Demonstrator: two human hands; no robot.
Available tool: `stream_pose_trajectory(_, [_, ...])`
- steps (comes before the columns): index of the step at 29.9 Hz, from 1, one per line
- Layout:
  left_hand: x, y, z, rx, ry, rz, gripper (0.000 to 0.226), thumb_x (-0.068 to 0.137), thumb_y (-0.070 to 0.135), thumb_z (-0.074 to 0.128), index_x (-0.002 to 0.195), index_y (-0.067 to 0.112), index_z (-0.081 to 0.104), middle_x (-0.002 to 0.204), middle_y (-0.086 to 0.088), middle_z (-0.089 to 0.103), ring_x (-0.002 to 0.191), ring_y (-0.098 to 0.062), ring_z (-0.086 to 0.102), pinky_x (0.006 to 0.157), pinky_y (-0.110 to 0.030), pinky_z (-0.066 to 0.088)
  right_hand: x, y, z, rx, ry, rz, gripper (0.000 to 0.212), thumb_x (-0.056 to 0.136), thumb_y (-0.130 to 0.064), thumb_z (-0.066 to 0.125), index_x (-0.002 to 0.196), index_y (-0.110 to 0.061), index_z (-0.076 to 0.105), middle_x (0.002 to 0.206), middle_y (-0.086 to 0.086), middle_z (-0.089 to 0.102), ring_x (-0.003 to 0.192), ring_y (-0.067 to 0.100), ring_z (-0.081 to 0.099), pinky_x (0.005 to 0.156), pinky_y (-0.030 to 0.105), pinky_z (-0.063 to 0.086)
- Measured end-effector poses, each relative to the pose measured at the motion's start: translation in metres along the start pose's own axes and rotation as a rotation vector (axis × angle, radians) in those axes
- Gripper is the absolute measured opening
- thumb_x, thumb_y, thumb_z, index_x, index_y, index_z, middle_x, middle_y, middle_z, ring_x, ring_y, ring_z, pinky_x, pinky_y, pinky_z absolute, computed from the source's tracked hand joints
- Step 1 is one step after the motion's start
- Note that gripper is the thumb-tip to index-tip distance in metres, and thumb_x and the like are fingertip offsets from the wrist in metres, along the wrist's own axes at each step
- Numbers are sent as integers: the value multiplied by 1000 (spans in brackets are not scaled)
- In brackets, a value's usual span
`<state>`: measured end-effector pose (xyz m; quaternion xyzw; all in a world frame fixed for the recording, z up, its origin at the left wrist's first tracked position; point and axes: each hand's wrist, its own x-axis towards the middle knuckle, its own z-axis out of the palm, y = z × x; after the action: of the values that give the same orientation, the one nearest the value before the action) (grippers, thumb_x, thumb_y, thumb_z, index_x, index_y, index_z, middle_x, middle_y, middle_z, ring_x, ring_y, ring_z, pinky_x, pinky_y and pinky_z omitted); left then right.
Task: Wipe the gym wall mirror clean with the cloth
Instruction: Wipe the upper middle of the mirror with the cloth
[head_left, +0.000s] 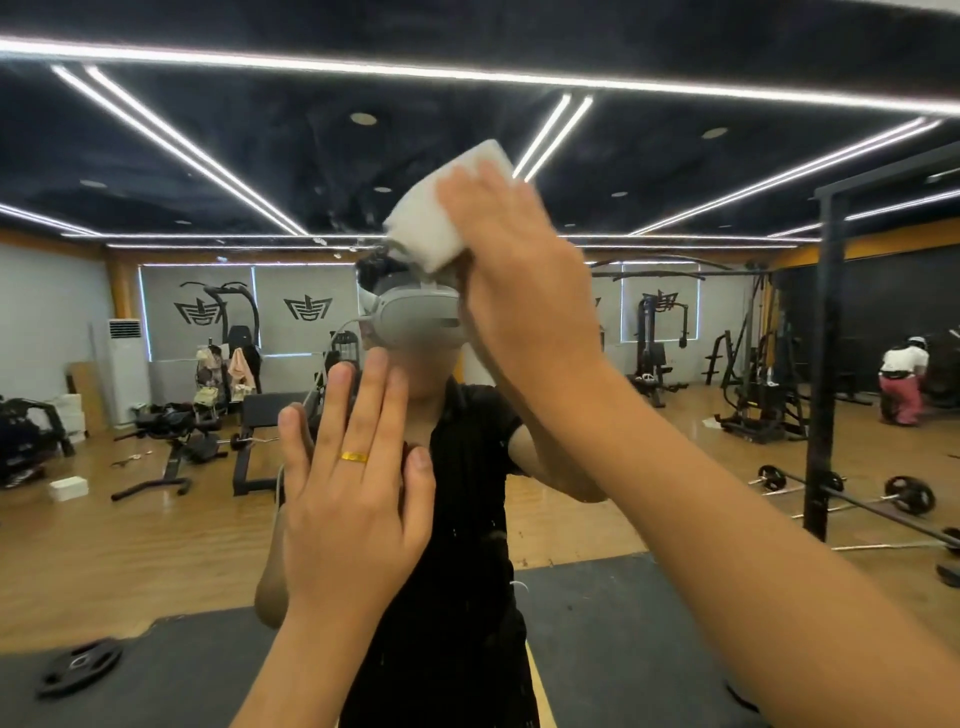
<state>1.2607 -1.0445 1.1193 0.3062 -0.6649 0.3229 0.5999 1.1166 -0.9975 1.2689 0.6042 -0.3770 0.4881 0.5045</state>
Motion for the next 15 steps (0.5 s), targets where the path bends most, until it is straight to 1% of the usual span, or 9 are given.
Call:
stream_pose_trajectory(2, [0, 0, 1, 0, 5, 1, 57, 104, 27, 41, 157, 7, 37, 167, -9, 28, 158, -25, 17, 128, -53, 6, 6, 27, -12, -74, 50, 144, 41, 99, -25, 52, 137, -11, 58, 133, 14, 60, 104, 23, 63, 90, 31, 59])
stream_pose_trajectory(4, [0, 1, 1, 5, 14, 4, 57, 104, 27, 41, 156, 6, 38, 166, -10, 31, 157, -27, 19, 128, -54, 8, 14, 34, -17, -61, 159, 270, 47, 99, -31, 35, 133, -11, 61, 127, 13, 65, 105, 23, 66, 98, 20, 53])
stream_pose_trajectory(5, [0, 1, 1, 9, 15, 6, 56, 104, 27, 41, 156, 6, 39, 166, -10, 31, 157, -27, 20, 128, -55, 8, 20, 29, -13, -56, 224, 299, 43, 100, -27, 38, 129, -9, 64, 124, 16, 67, 108, 28, 67, 98, 27, 56])
stream_pose_trajectory(7, [0, 0, 2, 13, 13, 7, 56, 104, 26, 41, 156, 6, 39, 166, -10, 31, 157, -27, 19, 127, -56, 9, 33, 13, 2, -55, 317, 331, 30, 94, -7, 62, 122, 1, 68, 121, 24, 68, 113, 43, 66, 87, 53, 62])
stream_pose_trajectory(8, [0, 0, 2, 14, 12, 5, 57, 104, 27, 41, 156, 6, 39, 166, -9, 30, 157, -26, 19, 127, -56, 8, 41, 3, 10, -27, 345, 323, 31, 88, 1, 70, 118, 5, 69, 119, 27, 68, 111, 47, 66, 82, 59, 61])
stream_pose_trajectory(9, [0, 0, 2, 15, 10, 3, 57, 104, 27, 40, 156, 6, 39, 166, -9, 30, 157, -26, 19, 128, -55, 8, 49, -6, 16, 20, 350, 293, 32, 84, 3, 74, 116, 7, 69, 117, 28, 68, 110, 48, 66, 80, 59, 62])
stream_pose_trajectory(10, [0, 0, 1, 15, 6, -1, 57, 104, 27, 40, 156, 6, 39, 166, -9, 30, 158, -26, 19, 128, -55, 8, 55, -15, 20, 57, 327, 253, 32, 83, 3, 75, 115, 7, 69, 118, 27, 67, 110, 46, 65, 80, 55, 62])
stream_pose_trajectory(12, [1, 2, 1, 12, -5, -6, 57, 104, 28, 39, 156, 6, 39, 166, -9, 29, 158, -26, 19, 127, -56, 8, 60, -26, 23, 68, 195, 156, 33, 86, 0, 72, 119, 2, 68, 126, 21, 66, 117, 38, 62, 84, 46, 61])
stream_pose_trajectory(15, [1, 2, 0, 18, 3, 1, 56, 103, 27, 40, 155, 5, 40, 166, -10, 30, 157, -26, 20, 128, -54, 6, 49, -13, 14, 49, 59, 38, 35, 92, -4, 67, 128, -5, 66, 132, 13, 65, 125, 35, 59, 89, 49, 60])
